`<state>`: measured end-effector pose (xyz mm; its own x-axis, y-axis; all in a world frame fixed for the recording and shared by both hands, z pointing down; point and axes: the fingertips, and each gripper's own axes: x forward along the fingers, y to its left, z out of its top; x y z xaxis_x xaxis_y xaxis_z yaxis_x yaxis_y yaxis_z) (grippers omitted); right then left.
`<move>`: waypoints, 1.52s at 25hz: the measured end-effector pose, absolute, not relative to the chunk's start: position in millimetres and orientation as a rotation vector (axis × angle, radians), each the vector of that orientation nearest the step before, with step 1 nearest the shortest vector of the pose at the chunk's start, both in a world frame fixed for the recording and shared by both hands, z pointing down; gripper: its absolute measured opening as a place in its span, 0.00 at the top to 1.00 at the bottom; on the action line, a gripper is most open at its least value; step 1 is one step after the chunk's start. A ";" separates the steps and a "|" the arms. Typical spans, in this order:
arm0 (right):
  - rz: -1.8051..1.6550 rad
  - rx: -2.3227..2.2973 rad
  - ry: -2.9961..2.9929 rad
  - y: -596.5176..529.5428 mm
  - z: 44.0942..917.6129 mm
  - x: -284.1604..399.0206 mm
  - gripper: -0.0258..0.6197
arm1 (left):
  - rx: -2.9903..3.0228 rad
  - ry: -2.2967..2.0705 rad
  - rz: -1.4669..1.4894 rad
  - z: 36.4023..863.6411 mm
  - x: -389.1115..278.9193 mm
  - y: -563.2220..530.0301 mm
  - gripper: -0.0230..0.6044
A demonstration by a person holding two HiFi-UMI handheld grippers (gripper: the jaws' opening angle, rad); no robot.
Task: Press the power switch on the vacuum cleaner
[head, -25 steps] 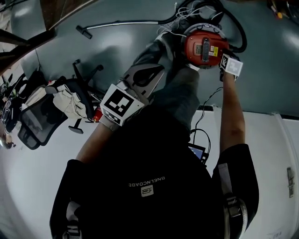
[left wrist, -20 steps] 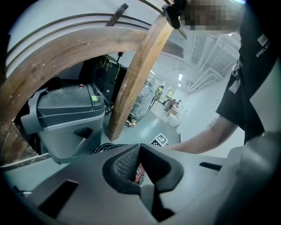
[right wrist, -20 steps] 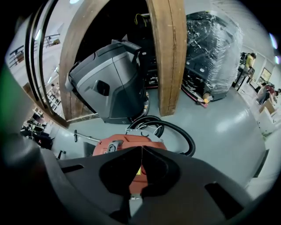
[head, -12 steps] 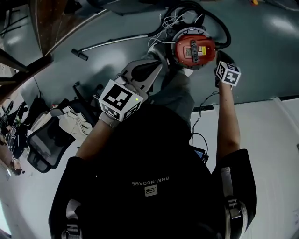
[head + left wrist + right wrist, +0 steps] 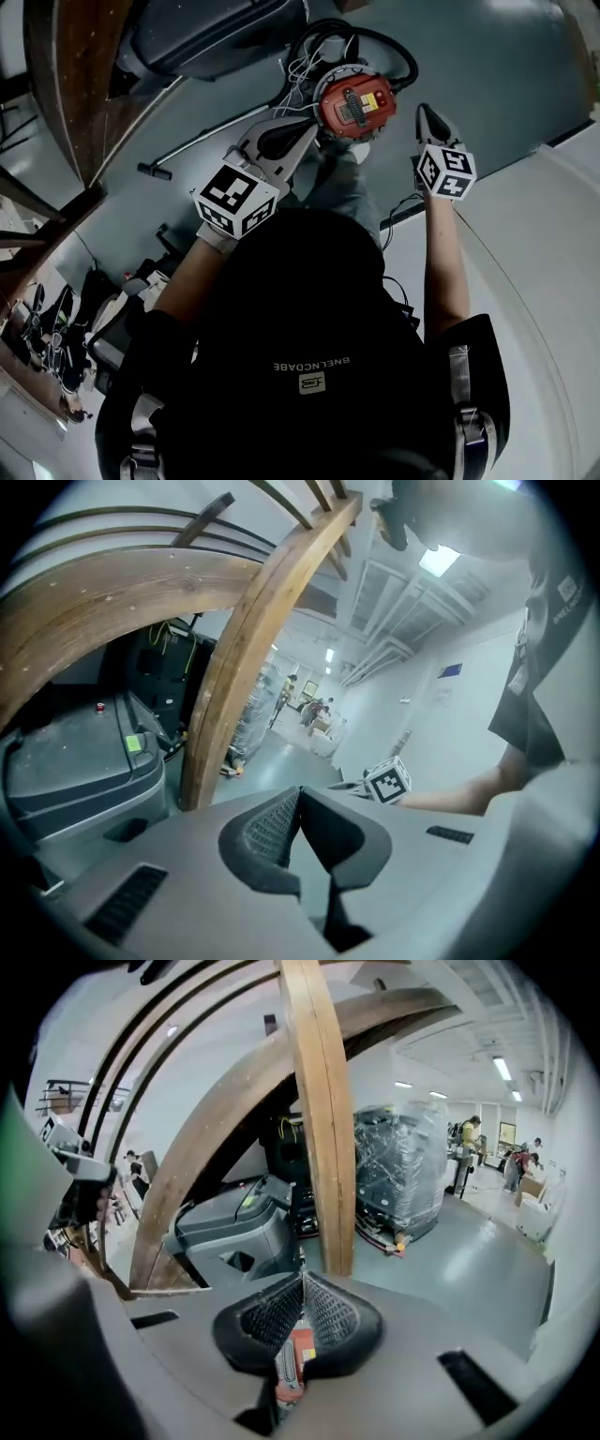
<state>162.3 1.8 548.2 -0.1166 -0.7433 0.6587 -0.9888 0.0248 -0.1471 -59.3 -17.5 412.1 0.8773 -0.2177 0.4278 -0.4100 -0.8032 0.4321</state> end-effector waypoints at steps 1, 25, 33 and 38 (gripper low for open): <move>0.813 1.795 -1.914 5.6 530.7 162.6 0.92 | 2.532 -0.434 0.483 406.0 -53.6 -18.0 0.94; 0.382 2.562 -1.642 173.0 255.8 210.9 0.92 | 2.831 0.118 0.337 272.3 88.0 10.9 0.94; 0.362 2.618 -1.593 190.6 248.8 227.0 0.92 | 2.844 0.165 0.308 256.6 115.8 18.6 0.94; 0.327 2.626 -1.580 194.6 241.6 232.8 0.92 | 2.852 0.178 0.316 257.3 122.6 27.3 0.94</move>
